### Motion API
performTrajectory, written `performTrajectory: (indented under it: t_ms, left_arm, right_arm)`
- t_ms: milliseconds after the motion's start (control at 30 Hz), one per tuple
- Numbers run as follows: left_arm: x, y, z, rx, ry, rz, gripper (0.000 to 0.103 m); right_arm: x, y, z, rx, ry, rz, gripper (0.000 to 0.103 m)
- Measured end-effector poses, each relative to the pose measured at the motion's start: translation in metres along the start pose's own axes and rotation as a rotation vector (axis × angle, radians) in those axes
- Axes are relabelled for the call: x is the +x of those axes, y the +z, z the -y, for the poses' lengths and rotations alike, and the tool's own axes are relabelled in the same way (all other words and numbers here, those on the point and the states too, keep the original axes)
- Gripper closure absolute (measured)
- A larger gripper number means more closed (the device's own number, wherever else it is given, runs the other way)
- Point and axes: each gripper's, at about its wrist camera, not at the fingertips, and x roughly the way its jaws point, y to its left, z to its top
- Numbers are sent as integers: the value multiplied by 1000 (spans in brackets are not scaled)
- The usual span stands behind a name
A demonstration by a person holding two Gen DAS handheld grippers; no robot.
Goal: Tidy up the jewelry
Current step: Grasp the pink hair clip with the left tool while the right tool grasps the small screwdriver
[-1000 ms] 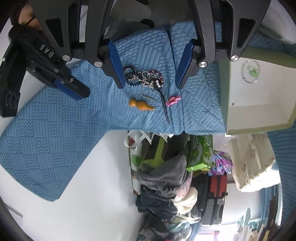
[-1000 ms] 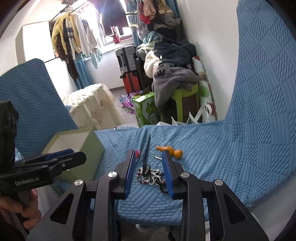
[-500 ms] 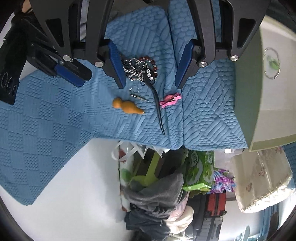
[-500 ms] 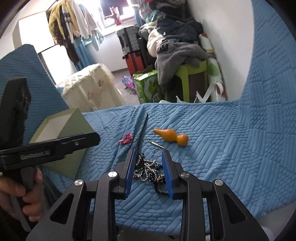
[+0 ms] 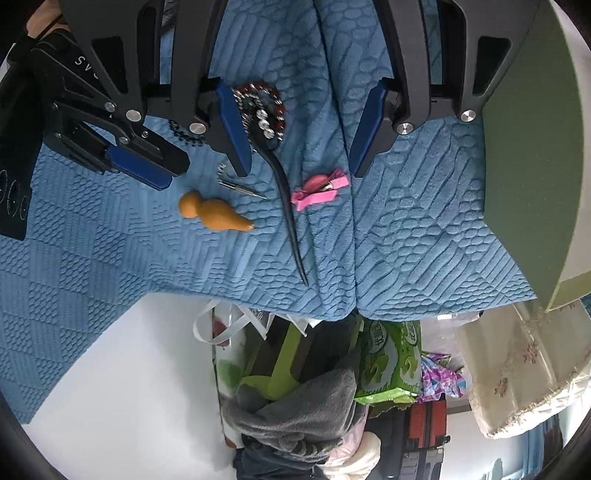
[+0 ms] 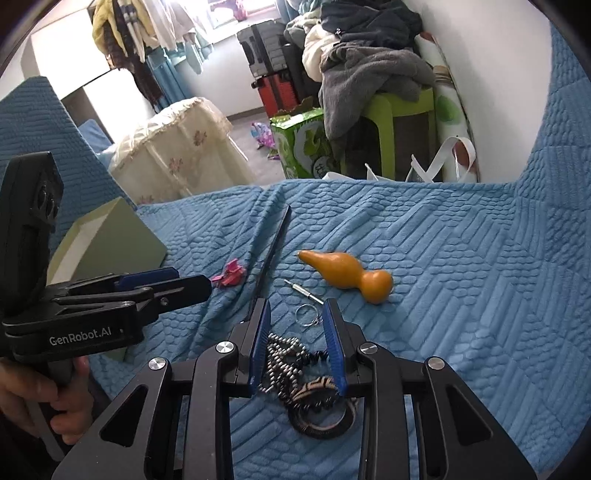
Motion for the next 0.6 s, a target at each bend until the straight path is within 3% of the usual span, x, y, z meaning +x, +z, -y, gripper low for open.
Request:
performTrajectory:
  t_ms: [233,367,600]
  left_arm:
    - [22,7,-10,8,32,-19,49]
    - [32,12,-12,23,46,-27,54]
    - [44,16,-8,92,61,-35,57]
  right_arm:
    - [30,7,5,-19,14,-54,79]
    - [43,9,5,-34,18,-81,80]
    - [62,13,-4,-98,9,-108,83]
